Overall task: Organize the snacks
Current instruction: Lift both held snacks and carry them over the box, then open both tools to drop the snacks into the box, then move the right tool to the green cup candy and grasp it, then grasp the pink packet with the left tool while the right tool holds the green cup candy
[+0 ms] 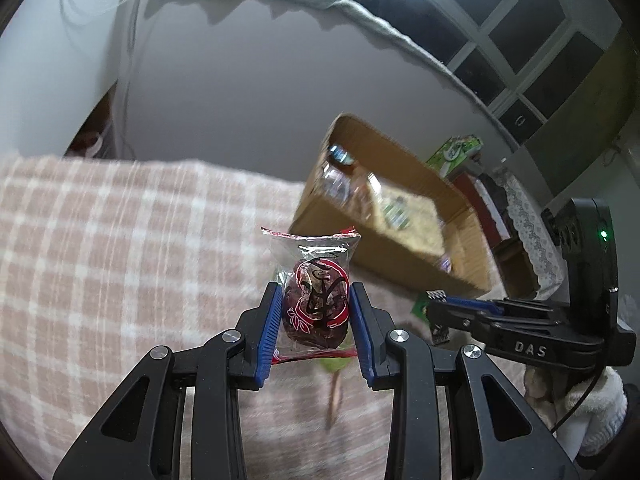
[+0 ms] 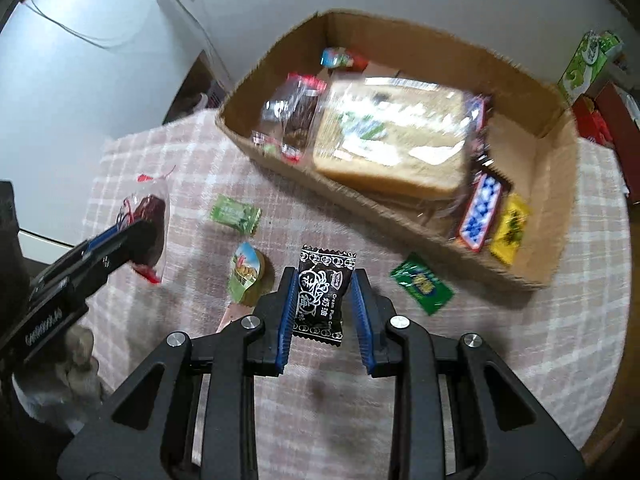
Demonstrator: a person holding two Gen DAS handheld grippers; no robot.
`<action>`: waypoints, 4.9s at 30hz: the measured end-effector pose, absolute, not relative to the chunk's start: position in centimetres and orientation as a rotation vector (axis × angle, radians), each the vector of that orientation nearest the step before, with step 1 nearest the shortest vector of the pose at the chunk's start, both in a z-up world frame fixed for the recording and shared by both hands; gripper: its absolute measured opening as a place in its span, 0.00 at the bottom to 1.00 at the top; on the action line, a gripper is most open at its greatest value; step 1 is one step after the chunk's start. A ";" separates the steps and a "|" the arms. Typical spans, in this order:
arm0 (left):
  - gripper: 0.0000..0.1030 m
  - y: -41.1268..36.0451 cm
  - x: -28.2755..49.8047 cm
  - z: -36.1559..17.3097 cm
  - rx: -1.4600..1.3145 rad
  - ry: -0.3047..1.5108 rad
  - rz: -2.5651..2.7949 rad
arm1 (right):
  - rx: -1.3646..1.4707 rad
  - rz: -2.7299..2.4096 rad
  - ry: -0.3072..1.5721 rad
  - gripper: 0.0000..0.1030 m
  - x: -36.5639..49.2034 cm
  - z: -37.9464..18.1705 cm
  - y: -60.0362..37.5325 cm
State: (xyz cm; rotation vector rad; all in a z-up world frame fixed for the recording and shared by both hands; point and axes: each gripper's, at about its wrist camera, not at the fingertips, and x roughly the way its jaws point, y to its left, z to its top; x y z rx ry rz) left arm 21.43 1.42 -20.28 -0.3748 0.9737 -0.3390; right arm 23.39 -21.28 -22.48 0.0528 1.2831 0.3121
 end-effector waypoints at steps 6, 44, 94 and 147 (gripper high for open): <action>0.31 0.2 23.5 -17.9 -0.344 0.919 -0.361 | 0.083 0.299 1.215 0.27 24.1 -18.3 -24.4; 0.56 -4.1 30.5 -17.5 -0.287 0.921 -0.352 | 0.044 0.217 1.114 0.78 30.7 -17.7 -30.6; 0.31 -2.4 16.4 -25.5 -0.344 1.110 -0.367 | 0.091 0.584 1.341 0.58 24.3 -24.0 -17.4; 0.28 -5.7 15.5 -26.3 -0.240 1.124 -0.332 | -0.054 0.516 1.321 0.24 23.8 -26.1 -16.7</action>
